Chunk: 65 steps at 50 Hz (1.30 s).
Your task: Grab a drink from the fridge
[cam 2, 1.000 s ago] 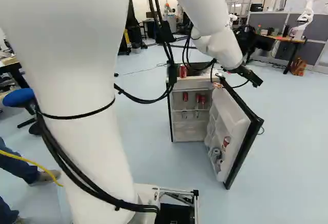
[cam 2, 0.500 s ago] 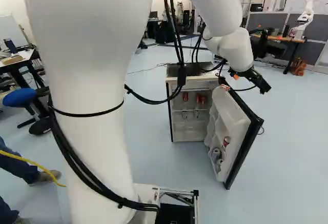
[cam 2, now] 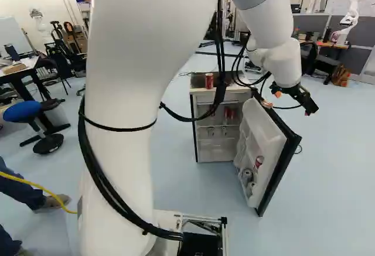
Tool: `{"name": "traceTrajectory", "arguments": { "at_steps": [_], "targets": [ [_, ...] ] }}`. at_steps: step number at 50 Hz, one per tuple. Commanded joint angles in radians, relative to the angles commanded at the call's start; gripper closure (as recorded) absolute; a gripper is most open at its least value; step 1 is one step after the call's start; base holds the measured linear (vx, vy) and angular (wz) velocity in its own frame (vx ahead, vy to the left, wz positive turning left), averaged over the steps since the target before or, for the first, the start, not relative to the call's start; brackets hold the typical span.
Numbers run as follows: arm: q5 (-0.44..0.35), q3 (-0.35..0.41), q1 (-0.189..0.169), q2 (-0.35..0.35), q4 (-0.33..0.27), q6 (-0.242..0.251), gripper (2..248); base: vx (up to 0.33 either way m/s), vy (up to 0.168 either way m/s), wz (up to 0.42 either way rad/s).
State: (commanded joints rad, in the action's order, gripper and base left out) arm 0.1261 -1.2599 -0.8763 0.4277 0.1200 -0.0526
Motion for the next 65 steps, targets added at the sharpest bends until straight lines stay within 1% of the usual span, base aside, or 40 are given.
{"name": "traceTrajectory", "arguments": {
  "at_steps": [26, 40, 59, 65],
  "targets": [
    [0.088, -0.133, -0.042, 0.152, 0.000, 0.000, 3, 0.000, 0.000, 0.000],
    [0.142, -0.199, -0.057, 0.227, 0.000, 0.000, 3, 0.000, 0.000, 0.000],
    [0.216, -0.257, -0.069, 0.304, 0.000, 0.000, 3, 0.000, 0.000, 0.000],
    [0.238, -0.264, -0.070, 0.314, 0.000, 0.000, 3, 0.000, 0.000, 0.000]
  ]
}}
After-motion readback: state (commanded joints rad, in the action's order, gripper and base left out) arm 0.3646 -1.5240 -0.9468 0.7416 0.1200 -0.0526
